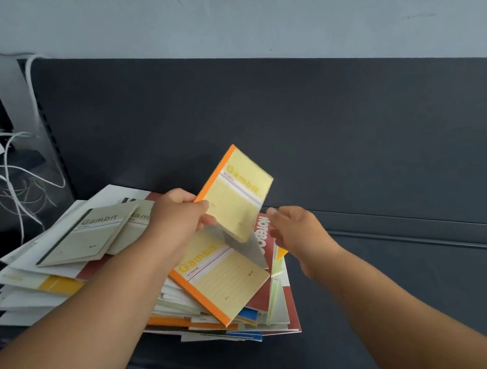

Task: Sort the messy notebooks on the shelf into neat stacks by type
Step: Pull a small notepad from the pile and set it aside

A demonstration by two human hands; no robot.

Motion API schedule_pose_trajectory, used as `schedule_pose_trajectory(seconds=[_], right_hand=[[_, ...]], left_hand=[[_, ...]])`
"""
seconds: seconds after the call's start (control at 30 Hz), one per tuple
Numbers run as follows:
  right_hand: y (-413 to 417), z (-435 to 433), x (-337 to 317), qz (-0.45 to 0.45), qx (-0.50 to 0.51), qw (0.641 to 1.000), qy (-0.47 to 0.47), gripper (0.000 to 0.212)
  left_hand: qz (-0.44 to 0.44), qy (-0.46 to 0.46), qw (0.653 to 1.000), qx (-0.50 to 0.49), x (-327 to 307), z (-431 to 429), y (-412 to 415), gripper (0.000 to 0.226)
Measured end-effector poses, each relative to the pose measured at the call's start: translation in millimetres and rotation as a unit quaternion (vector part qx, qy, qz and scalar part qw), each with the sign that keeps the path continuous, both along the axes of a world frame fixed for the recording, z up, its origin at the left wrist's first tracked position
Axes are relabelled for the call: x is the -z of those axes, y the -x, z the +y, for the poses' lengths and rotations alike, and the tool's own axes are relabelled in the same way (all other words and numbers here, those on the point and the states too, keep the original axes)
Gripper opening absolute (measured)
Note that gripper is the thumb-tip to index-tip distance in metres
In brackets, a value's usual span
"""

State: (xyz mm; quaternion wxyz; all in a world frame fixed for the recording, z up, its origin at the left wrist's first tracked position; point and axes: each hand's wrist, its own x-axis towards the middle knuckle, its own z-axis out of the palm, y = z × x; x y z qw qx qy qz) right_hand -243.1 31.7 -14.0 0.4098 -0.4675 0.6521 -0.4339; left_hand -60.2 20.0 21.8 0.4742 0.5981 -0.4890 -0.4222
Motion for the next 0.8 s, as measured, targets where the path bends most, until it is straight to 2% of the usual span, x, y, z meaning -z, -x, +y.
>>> schedule_pose_trajectory(seconds=[0.07, 0.1, 0.13, 0.2, 0.27, 0.37, 0.53, 0.63, 0.73, 0.8], right_hand=[[8.7, 2.1, -3.9, -0.181, 0.024, 0.982, -0.044, 0.022], [14.3, 3.1, -4.5, -0.244, 0.031, 0.968, -0.047, 0.019], [21.1, 4.1, -4.5, -0.276, 0.04, 0.96, -0.041, 0.017], [36.9, 6.0, -1.3, -0.275, 0.054, 0.96, -0.024, 0.013], [54.2, 11.1, 2.5, -0.237, 0.059, 0.97, -0.009, 0.013], [82.6, 21.6, 12.2, -0.134, 0.08, 0.988, -0.01, 0.014], [118.1, 32.0, 45.1, 0.044, 0.121, 0.989, -0.066, 0.017], [123.2, 35.7, 59.7, 0.113, 0.131, 0.982, -0.082, 0.022], [121.1, 37.1, 58.4, 0.233, 0.146, 0.958, -0.082, 0.018], [112.7, 39.1, 52.5, 0.357, 0.145, 0.92, -0.075, 0.033]], left_hand=[[0.005, -0.018, 0.999, 0.039, -3.3, 10.3, 16.2, 0.008], [0.001, -0.026, 0.998, 0.061, -3.9, 15.3, 24.2, 0.008], [-0.012, -0.033, 0.996, 0.086, -4.5, 20.2, 31.9, 0.007], [-0.087, -0.029, 0.987, 0.132, -3.6, 27.3, 44.4, 0.006], [-0.215, 0.005, 0.963, 0.161, 0.0, 29.6, 50.7, 0.006], [-0.412, 0.051, 0.901, 0.131, 5.6, 29.8, 45.2, 0.019], [-0.593, 0.041, 0.793, 0.136, 20.8, 21.7, 27.6, 0.058], [-0.634, 0.009, 0.757, 0.155, 33.2, 19.3, 22.2, 0.072], [-0.628, -0.012, 0.76, 0.168, 40.9, 20.0, 19.1, 0.075], [-0.62, -0.009, 0.766, 0.17, 43.0, 20.6, 17.8, 0.073]])
